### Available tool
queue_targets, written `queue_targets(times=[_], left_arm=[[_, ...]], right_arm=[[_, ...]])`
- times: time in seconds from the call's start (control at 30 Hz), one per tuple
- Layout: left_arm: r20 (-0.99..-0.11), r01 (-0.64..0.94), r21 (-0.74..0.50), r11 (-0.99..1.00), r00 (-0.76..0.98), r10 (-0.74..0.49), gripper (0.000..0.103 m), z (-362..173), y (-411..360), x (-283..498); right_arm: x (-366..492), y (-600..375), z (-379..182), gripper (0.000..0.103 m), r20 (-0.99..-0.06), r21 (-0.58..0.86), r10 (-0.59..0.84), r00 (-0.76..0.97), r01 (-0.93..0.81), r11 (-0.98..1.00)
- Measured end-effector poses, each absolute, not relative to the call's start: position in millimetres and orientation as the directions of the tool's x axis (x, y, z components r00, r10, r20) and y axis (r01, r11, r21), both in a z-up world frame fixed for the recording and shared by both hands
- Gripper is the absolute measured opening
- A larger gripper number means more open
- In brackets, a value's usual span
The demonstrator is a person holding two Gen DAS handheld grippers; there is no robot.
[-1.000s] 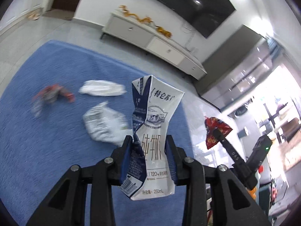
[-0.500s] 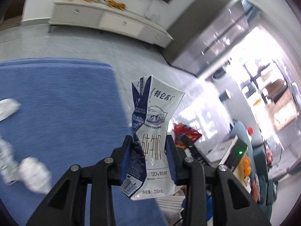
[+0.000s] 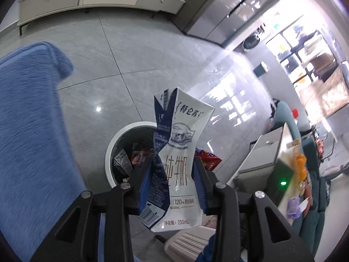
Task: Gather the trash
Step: 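Open both tools over the bin to drop the carton and chip bag, then move both tools back toward the white bags and tissues on the rug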
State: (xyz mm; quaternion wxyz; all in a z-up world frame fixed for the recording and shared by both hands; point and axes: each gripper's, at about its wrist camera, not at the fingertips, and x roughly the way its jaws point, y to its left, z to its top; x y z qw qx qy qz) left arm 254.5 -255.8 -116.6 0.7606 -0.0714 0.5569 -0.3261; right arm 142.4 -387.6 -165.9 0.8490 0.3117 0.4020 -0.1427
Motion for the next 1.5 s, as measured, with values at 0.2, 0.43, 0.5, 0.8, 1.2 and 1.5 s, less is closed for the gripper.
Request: queue_targets(times=[0.2, 0.43, 0.5, 0.8, 1.2, 1.5], left_arm=[[-0.808, 0.432, -0.462, 0.774, 0.153, -0.568, 0.050, -135.4, -268.7, 268.2], [-0.771, 0.455, -0.422, 0.784, 0.275, -0.574, 0.050, -98.6, -228.7, 248.1], [-0.750, 0.465, -0.390, 0.795, 0.341, -0.567, 0.050, -76.4, -207.7, 233.4], [-0.637, 0.399, -0.315, 0.861, 0.584, -0.503, 0.063, 7.3, -62.4, 174.3], [-0.583, 0.221, -0.274, 0.936, 0.736, -0.345, 0.063, 25.1, 124.2, 94.3], [-0.605, 0.258, -0.193, 0.947, 0.728, -0.322, 0.063, -2.7, 160.0, 49.6]], right_arm=[[149.0, -389.4, -175.2, 0.044, -0.787, 0.387, -0.019, 0.616, 0.517, 0.764], [141.3, -382.0, -156.4, 0.046, -0.763, 0.383, -0.036, 0.646, 0.496, 0.779], [137.3, -371.3, -137.0, 0.046, -0.734, 0.390, -0.030, 0.679, 0.456, 0.800], [107.1, -298.3, -39.4, 0.046, -0.584, 0.367, 0.035, 0.811, 0.226, 0.903], [86.8, -174.4, 28.0, 0.049, -0.507, 0.266, 0.234, 0.829, -0.108, 0.958], [83.7, -102.8, 28.0, 0.053, -0.530, 0.195, 0.367, 0.764, -0.312, 0.930]])
